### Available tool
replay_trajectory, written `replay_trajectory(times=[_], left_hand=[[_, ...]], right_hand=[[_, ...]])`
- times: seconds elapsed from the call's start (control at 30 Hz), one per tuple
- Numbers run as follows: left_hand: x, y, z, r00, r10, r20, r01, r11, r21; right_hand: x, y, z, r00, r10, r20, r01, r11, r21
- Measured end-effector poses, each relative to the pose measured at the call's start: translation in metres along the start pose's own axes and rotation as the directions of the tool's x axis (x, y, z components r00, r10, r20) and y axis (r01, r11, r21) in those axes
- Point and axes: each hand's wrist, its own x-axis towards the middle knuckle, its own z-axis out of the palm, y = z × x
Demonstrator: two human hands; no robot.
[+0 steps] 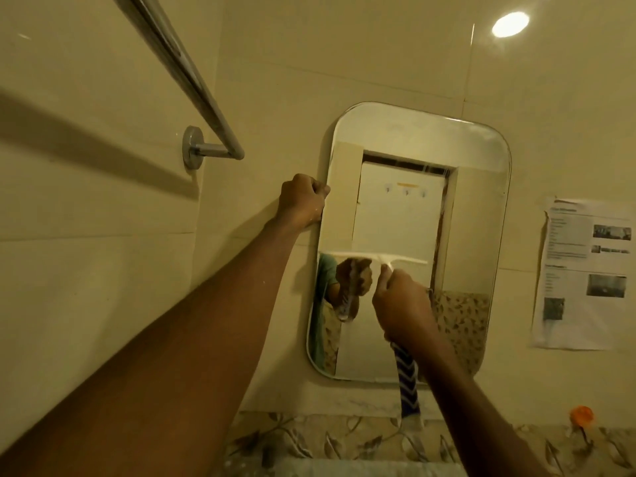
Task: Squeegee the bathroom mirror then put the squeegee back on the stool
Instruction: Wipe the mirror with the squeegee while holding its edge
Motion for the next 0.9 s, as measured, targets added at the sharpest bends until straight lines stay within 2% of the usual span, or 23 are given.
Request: replay_trajectory(times=[0.17,0.37,0.5,0.67,0.83,0.9], left_hand=[[-0.014,-0.011,0.001,1.000,-0.003,0.015,0.002,0.999,0.044],[-0.033,-0.026,0.002,0.999,-0.022,0.040,0.017,0.994,0.105],[-0.035,-0.029,0.003,0.998,-0.034,0.045,0.030,0.995,0.100],[-0.041,-0.036,0.007,0.999,-0.034,0.022,0.032,0.997,0.071],[-0.047,-0.039,0.008,0.999,-0.043,0.029,0.042,0.997,0.059],[-0.053,-0.045,0.008,0.997,-0.062,0.044,0.058,0.995,0.085]], right_hand=[[-0.030,0.015,0.014,1.000,-0.011,0.017,0.011,0.999,-0.035],[0.005,-0.014,-0.018,0.995,-0.096,-0.038,0.096,0.995,-0.006],[0.001,-0.007,-0.005,0.997,-0.059,-0.050,0.059,0.998,0.014],[-0.050,0.027,0.041,0.998,-0.048,-0.042,0.048,0.999,-0.003],[-0.083,0.049,0.065,0.999,0.027,0.034,-0.024,0.997,-0.073],[-0.079,0.045,0.057,0.997,0.031,0.070,-0.028,0.999,-0.046]])
